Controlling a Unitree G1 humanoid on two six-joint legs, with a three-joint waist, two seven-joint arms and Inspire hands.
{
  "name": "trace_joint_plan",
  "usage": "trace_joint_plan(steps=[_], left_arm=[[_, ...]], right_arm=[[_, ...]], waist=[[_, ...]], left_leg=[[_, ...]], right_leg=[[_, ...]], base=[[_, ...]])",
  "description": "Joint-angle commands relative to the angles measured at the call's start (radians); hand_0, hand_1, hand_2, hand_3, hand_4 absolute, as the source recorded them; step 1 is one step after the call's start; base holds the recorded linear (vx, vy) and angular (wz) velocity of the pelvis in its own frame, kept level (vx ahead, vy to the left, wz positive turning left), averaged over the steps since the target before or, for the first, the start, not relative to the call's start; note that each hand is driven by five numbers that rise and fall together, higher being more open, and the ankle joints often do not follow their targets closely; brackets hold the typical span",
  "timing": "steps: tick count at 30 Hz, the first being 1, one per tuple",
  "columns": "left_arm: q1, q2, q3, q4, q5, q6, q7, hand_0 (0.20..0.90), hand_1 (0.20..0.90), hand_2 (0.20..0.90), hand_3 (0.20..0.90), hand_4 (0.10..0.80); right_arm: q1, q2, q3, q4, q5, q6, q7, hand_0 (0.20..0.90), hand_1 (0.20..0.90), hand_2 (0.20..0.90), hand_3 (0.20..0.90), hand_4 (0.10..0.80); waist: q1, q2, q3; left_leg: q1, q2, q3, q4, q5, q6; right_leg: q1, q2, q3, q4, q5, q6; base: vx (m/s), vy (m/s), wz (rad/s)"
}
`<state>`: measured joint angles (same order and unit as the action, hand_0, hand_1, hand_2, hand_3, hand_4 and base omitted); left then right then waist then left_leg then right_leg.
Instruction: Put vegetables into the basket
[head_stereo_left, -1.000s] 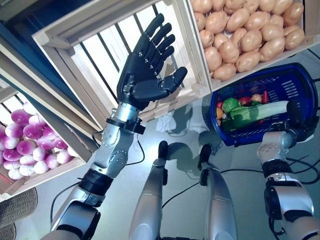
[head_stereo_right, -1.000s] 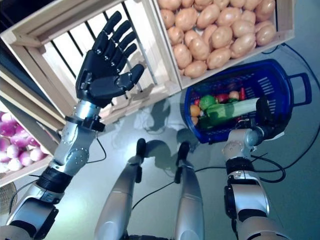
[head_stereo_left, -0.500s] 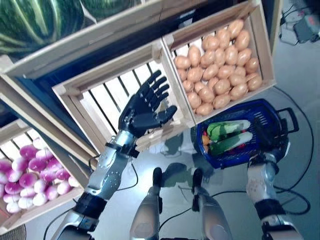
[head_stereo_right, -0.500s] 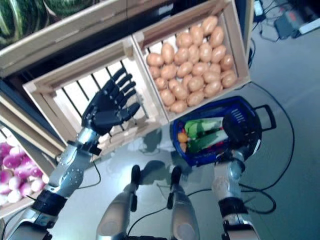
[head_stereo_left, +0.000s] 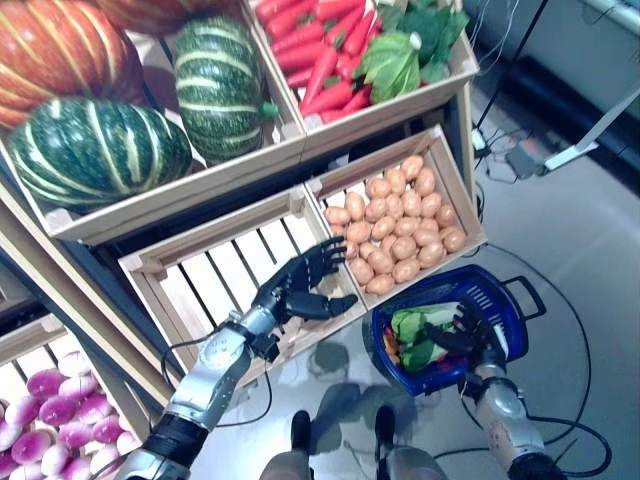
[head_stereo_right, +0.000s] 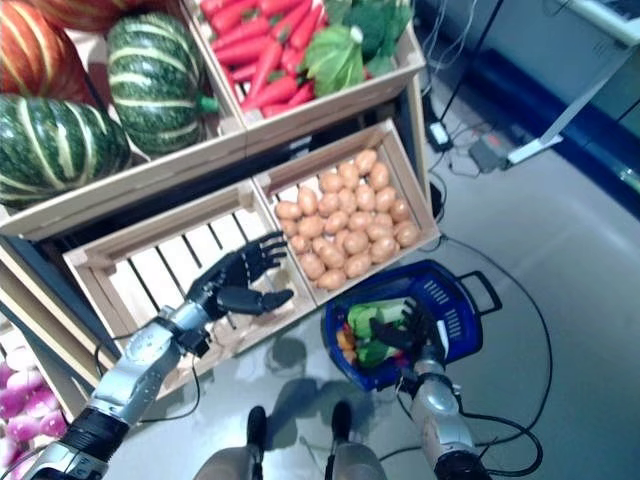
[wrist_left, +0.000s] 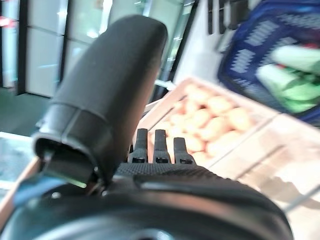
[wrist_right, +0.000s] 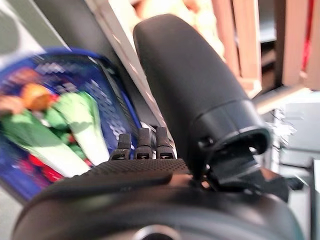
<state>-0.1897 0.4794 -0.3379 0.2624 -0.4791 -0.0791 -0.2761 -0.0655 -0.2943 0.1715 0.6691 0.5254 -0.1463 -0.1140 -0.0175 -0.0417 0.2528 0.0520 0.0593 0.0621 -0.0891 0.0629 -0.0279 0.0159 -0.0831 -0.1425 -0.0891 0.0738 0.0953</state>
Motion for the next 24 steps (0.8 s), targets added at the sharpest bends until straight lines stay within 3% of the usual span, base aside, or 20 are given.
trace_joint_plan(steps=[1,9,14,24], left_arm=[[-0.003,-0.034,-0.058,0.090,0.092,-0.054,-0.037,0.900,0.900,0.900,0.900,0.800],[-0.014,-0.100,-0.123,0.356,0.279,0.009,0.014,0.900,0.900,0.900,0.900,0.800],[0.002,-0.127,-0.112,0.483,0.354,0.044,0.031,0.900,0.900,0.900,0.900,0.800],[0.064,-0.145,-0.044,0.667,0.420,0.106,0.098,0.900,0.900,0.900,0.900,0.800]], right_arm=[[0.039,-0.037,0.030,0.096,0.001,0.016,0.127,0.900,0.900,0.900,0.900,0.800],[0.023,0.023,0.063,0.301,0.004,0.113,0.120,0.900,0.900,0.900,0.900,0.800],[0.022,0.040,0.074,0.337,-0.014,0.156,0.105,0.900,0.900,0.900,0.900,0.800],[0.014,0.044,0.096,0.334,-0.048,0.152,0.127,0.900,0.900,0.900,0.900,0.800]], waist=[[-0.003,0.007,-0.132],[-0.010,0.017,-0.146],[-0.011,0.017,-0.150],[-0.003,0.025,-0.148]], left_leg=[[-0.007,0.043,0.029,0.002,-0.021,-0.050],[0.029,0.053,0.048,0.002,-0.038,-0.047],[0.039,0.052,0.049,0.002,-0.042,-0.046],[0.032,0.050,0.034,0.002,-0.040,-0.047]], right_leg=[[0.048,-0.033,-0.036,0.008,0.002,0.027],[0.074,-0.034,-0.031,0.007,-0.011,0.035],[0.084,-0.034,-0.023,0.004,-0.015,0.037],[0.082,-0.038,-0.019,0.002,-0.020,0.036]], base=[[0.076,0.007,-0.02],[0.045,0.016,-0.10],[0.013,0.005,-0.01],[0.000,0.000,0.00]])
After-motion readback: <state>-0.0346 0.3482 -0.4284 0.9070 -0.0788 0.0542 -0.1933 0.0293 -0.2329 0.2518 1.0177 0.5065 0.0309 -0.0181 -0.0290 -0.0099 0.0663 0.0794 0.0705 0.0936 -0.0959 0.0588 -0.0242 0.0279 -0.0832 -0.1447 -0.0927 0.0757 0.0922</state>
